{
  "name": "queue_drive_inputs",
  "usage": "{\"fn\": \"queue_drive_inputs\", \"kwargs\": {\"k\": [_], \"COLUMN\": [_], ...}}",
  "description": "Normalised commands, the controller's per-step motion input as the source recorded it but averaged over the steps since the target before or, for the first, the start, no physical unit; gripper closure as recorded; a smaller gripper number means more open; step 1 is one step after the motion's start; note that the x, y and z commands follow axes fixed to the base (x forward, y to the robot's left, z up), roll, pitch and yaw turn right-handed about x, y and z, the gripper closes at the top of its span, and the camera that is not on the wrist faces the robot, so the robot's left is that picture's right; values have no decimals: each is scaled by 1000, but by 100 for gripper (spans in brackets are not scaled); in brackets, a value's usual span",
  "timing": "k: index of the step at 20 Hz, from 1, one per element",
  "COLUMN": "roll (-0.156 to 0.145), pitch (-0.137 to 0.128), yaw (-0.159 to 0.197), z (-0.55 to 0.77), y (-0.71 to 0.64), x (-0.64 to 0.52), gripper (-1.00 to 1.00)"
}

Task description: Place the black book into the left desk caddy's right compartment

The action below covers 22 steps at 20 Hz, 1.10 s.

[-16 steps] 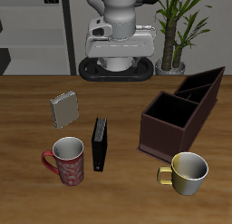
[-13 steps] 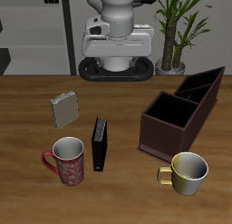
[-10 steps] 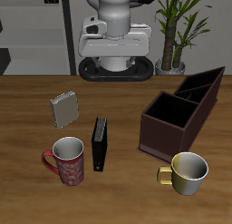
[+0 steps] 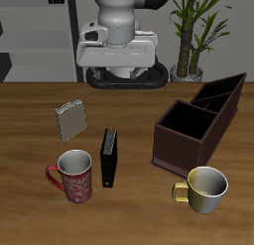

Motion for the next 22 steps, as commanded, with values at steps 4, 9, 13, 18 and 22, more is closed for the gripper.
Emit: {"fn": "queue_drive_inputs", "kwargs": {"k": [4, 9, 13, 18, 22], "roll": [15, 26, 22, 19, -7], "pitch": [-2, -5, 9, 8, -2], "yaw": [1, 21, 30, 18, -23], "z": [-36, 3, -46, -114, -115], "y": [-17, 0, -90, 5, -14], "x": [208, 194, 206, 100, 10], "gripper": [-100, -100, -100, -100, -100]}}
